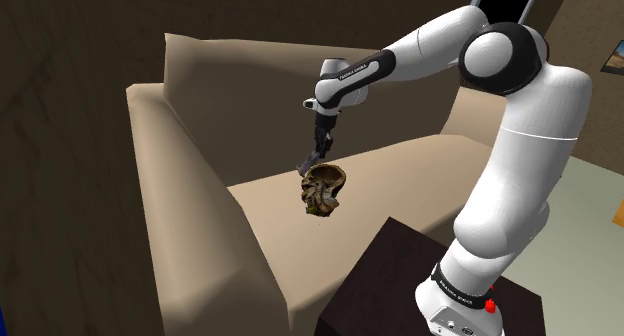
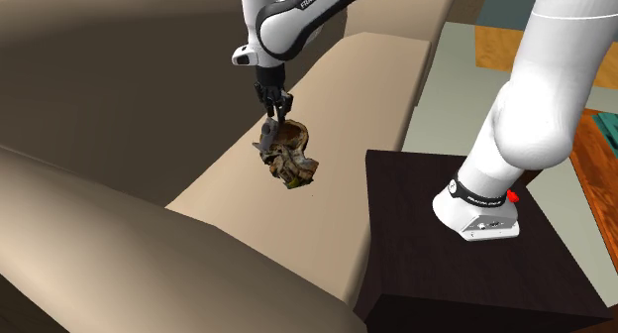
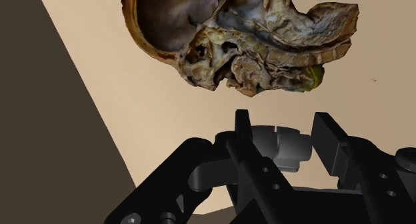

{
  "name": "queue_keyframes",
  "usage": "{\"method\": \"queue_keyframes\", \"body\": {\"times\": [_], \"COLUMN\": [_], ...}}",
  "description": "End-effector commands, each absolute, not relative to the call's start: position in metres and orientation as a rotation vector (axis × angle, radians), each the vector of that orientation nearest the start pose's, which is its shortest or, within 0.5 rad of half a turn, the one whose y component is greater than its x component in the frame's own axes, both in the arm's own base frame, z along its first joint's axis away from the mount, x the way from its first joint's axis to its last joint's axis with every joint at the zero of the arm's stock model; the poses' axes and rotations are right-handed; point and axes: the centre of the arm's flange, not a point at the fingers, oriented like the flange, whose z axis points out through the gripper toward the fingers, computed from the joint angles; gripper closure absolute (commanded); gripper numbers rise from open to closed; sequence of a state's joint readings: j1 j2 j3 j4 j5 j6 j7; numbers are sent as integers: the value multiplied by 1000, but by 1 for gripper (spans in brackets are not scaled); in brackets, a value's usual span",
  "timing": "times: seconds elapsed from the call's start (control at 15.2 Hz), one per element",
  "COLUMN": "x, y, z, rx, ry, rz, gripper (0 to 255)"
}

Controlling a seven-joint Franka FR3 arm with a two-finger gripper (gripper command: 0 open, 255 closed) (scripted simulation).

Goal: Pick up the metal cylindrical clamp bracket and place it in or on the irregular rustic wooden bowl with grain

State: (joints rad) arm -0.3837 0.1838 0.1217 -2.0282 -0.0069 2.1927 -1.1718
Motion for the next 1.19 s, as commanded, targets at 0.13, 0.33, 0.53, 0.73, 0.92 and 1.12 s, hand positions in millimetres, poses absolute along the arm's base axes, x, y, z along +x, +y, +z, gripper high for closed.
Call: {"method": "queue_keyframes", "body": {"times": [0.13, 0.33, 0.53, 0.73, 0.92, 1.12], "x": [546, 544, 544, 544, 544, 544], "y": [-201, -207, -207, -207, -207, -207], "z": [368, 359, 343, 327, 311, 296], "rx": [-2798, -2798, -2798, -2798, -2798, -2798], "ry": [-1375, -1375, -1375, -1375, -1375, -1375], "rz": [4, 4, 4, 4, 4, 4], "gripper": [255, 255, 255, 255, 255, 255]}}
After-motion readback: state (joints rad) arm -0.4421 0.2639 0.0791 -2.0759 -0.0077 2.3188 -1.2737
